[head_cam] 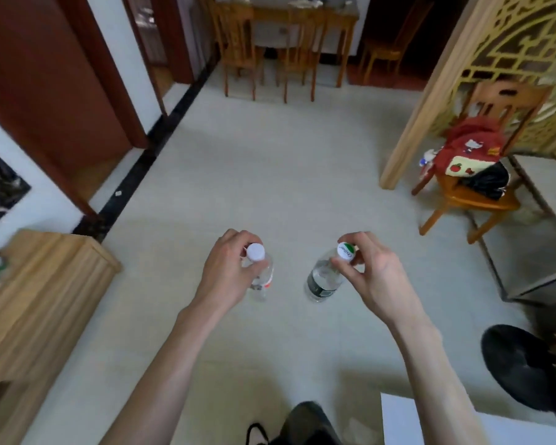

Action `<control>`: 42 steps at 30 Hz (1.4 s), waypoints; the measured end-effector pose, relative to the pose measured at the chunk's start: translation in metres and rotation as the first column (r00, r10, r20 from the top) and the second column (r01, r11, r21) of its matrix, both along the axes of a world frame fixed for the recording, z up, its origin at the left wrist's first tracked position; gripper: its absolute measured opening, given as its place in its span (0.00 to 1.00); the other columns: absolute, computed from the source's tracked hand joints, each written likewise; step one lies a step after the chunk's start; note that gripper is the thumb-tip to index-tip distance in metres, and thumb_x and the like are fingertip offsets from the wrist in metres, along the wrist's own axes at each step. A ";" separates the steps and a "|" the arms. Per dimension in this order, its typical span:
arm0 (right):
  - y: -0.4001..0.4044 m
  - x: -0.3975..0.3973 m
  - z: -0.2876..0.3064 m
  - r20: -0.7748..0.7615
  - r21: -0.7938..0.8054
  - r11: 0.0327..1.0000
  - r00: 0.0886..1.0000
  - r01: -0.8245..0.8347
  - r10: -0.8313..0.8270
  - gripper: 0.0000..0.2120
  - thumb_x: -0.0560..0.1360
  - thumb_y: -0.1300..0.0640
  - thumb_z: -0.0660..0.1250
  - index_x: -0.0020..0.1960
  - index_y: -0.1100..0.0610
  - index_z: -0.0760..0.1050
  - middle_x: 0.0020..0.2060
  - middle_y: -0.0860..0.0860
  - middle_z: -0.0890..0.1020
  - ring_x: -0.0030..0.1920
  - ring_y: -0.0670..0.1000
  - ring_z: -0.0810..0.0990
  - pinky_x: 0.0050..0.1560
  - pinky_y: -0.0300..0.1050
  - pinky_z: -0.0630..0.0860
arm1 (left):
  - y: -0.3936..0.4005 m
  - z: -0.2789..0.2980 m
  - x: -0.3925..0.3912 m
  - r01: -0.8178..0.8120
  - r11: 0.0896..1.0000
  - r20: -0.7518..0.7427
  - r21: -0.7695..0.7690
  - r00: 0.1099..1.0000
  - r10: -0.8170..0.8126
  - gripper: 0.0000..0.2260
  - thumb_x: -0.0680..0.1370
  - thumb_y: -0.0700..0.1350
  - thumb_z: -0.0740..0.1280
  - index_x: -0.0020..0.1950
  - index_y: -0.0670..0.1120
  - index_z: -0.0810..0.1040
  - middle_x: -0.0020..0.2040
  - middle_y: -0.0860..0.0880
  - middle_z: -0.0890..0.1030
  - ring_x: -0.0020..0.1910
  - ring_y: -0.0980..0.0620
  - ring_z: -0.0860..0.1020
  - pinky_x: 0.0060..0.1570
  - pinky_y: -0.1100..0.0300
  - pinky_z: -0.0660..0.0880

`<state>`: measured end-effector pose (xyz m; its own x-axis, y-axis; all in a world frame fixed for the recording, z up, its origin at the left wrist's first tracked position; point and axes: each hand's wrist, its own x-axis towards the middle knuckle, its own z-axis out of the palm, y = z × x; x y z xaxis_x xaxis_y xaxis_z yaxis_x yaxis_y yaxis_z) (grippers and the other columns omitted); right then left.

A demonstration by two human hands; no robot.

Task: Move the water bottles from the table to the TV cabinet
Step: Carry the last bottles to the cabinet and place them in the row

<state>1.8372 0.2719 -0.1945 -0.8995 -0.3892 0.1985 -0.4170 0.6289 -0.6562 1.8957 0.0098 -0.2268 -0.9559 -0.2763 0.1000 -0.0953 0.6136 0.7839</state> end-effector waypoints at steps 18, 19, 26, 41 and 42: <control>-0.298 -0.205 0.029 -0.040 -0.018 0.882 0.882 -0.471 0.470 0.10 0.77 0.52 0.74 0.56 0.52 0.78 0.49 0.45 0.81 0.41 0.45 0.82 0.46 0.47 0.79 | -0.223 0.034 -0.084 -0.453 0.883 -0.028 -0.120 0.891 0.453 0.12 0.74 0.47 0.79 0.56 0.53 0.82 0.50 0.58 0.81 0.44 0.58 0.77 0.43 0.72 0.70; -0.314 -0.215 0.033 -0.049 -0.009 0.865 0.864 -0.502 0.501 0.11 0.77 0.52 0.74 0.56 0.52 0.78 0.49 0.45 0.80 0.41 0.45 0.81 0.46 0.45 0.78 | -0.233 0.037 -0.090 -0.476 0.871 -0.037 -0.122 0.879 0.475 0.12 0.74 0.47 0.79 0.56 0.53 0.82 0.50 0.58 0.81 0.44 0.58 0.77 0.43 0.71 0.70; -0.439 -0.256 0.054 -0.071 0.107 0.739 0.736 -0.666 0.673 0.13 0.79 0.49 0.70 0.62 0.50 0.75 0.53 0.44 0.78 0.45 0.46 0.79 0.48 0.40 0.72 | -0.308 0.048 -0.111 -0.619 0.771 -0.100 -0.152 0.785 0.611 0.13 0.75 0.48 0.78 0.58 0.54 0.82 0.51 0.55 0.81 0.45 0.57 0.78 0.45 0.61 0.75; -0.732 -0.256 0.022 0.086 0.107 0.563 0.572 -0.820 0.816 0.15 0.77 0.50 0.73 0.61 0.48 0.75 0.54 0.45 0.79 0.49 0.45 0.81 0.48 0.43 0.82 | -0.554 0.023 -0.084 -0.763 0.627 -0.066 -0.159 0.642 0.764 0.12 0.75 0.48 0.77 0.56 0.55 0.81 0.51 0.56 0.80 0.47 0.57 0.78 0.50 0.55 0.79; -0.751 -0.253 0.018 0.103 0.094 0.567 0.575 -0.818 0.812 0.15 0.76 0.51 0.73 0.61 0.47 0.75 0.54 0.45 0.79 0.49 0.44 0.81 0.46 0.40 0.82 | -0.573 0.020 -0.081 -0.764 0.625 -0.055 -0.162 0.639 0.767 0.12 0.75 0.48 0.77 0.56 0.56 0.80 0.52 0.57 0.80 0.48 0.58 0.78 0.50 0.55 0.79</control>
